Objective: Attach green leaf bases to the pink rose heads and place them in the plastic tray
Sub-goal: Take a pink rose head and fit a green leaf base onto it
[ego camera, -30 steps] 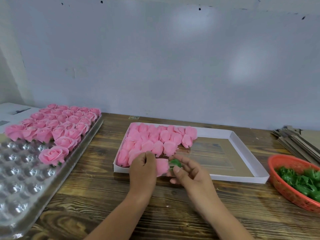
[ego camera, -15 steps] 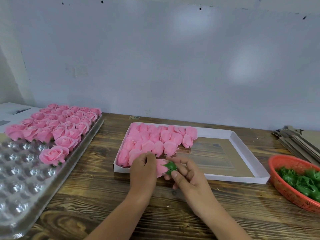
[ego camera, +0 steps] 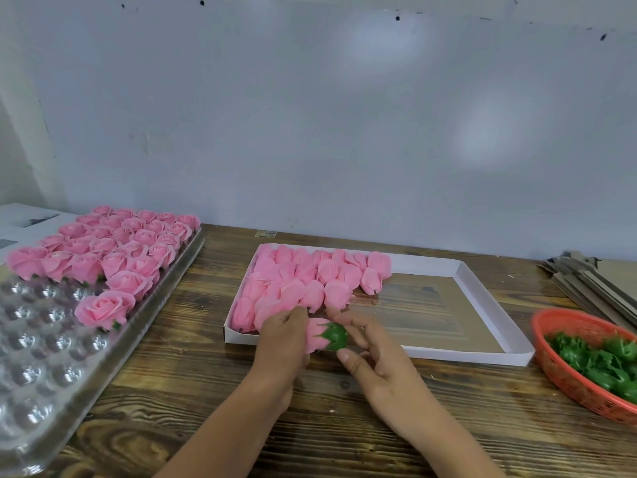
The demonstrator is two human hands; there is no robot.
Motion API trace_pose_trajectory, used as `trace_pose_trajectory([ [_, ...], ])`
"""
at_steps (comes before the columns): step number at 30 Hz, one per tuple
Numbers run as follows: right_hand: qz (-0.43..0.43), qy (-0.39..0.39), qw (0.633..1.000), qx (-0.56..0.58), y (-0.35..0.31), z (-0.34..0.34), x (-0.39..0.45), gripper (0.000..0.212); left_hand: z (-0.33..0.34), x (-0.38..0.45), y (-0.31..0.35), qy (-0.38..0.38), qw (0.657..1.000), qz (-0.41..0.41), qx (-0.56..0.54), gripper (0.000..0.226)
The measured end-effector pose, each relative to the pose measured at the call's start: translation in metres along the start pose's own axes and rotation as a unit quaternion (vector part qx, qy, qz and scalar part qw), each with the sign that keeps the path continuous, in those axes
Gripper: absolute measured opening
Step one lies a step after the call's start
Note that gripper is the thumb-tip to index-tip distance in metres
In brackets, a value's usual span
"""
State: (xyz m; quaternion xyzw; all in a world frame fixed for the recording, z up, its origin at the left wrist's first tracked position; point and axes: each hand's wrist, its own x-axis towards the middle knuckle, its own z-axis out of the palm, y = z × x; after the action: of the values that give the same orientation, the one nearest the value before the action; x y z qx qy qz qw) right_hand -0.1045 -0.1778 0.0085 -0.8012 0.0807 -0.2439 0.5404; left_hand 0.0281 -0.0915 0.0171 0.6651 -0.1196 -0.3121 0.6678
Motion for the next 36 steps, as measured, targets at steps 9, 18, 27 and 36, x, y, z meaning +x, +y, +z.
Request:
trace_pose_trajectory([
  [9,-0.020,0.079,0.989,-0.124,-0.002,0.002,0.001,0.040,0.003,-0.001,-0.005,0.030,0.998,0.054,0.018,0.032],
  [18,0.029,0.087,0.993,-0.073,-0.004,0.006,0.001,0.039,0.004,0.001,-0.009,0.117,0.964,0.224,0.085,0.046],
  [27,0.087,0.133,0.985,0.068,0.001,0.009,0.006,0.034,0.003,0.004,-0.009,0.127,0.954,0.257,0.086,0.046],
  [36,0.062,0.130,0.988,0.056,0.002,0.009,0.006,0.036,0.004,0.002,-0.011,0.128,0.951,0.272,0.077,0.047],
])
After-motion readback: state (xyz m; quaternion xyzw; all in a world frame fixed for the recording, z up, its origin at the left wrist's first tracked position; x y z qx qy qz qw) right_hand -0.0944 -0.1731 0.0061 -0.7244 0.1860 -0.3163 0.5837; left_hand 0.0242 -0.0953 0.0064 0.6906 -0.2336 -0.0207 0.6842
